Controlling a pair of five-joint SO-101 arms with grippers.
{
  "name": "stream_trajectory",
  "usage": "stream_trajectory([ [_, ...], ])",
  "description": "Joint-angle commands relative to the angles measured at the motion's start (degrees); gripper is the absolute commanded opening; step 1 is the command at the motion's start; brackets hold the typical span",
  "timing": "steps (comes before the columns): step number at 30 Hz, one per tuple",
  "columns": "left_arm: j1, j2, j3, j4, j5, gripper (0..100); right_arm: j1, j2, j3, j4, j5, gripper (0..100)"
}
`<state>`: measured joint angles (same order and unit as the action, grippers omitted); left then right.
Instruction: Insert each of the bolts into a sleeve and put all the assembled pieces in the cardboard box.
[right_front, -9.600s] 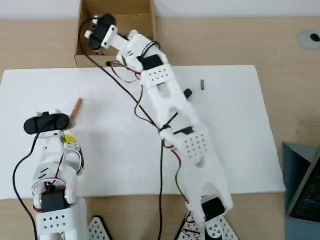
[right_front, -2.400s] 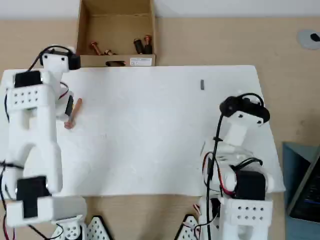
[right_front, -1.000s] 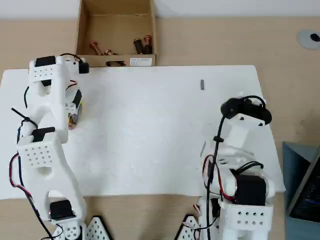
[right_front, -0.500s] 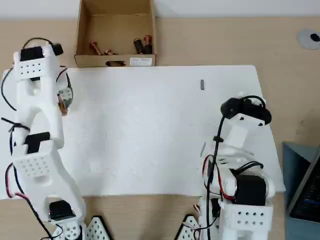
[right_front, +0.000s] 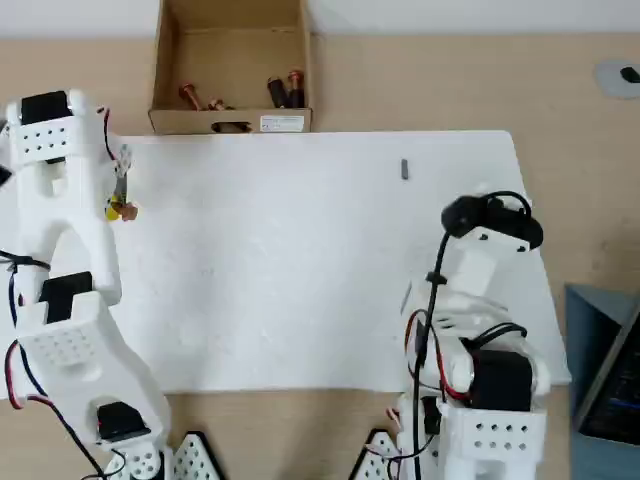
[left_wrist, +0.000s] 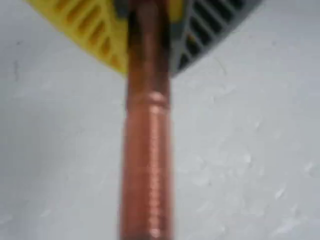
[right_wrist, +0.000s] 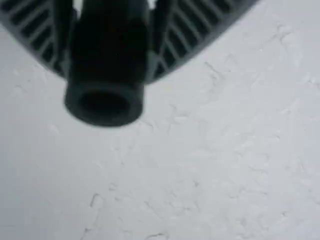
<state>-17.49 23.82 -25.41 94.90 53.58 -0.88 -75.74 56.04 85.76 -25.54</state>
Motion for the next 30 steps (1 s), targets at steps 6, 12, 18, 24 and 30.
stream_trajectory([
  [6, -0.26, -3.65, -0.35, 0.00, 26.64, 1, 0.40, -0.84, 0.13, -1.49, 0.62, 0.9],
  [12, -0.26, -3.65, -0.35, 0.00, 28.48, 1, 0.40, -0.84, 0.13, -1.49, 0.62, 0.9],
  [18, 0.18, -3.65, -0.26, 0.09, 28.57, 6, 0.40, -0.84, 0.13, -1.49, 0.62, 0.9],
  [24, 0.18, -4.00, -0.26, 0.18, 28.31, 28, 0.40, -0.84, 0.04, -1.41, 0.62, 0.9],
  [30, 0.26, -4.18, -0.44, 3.25, 21.19, 31, 0.40, -0.84, -0.04, -1.41, 0.62, 0.9],
])
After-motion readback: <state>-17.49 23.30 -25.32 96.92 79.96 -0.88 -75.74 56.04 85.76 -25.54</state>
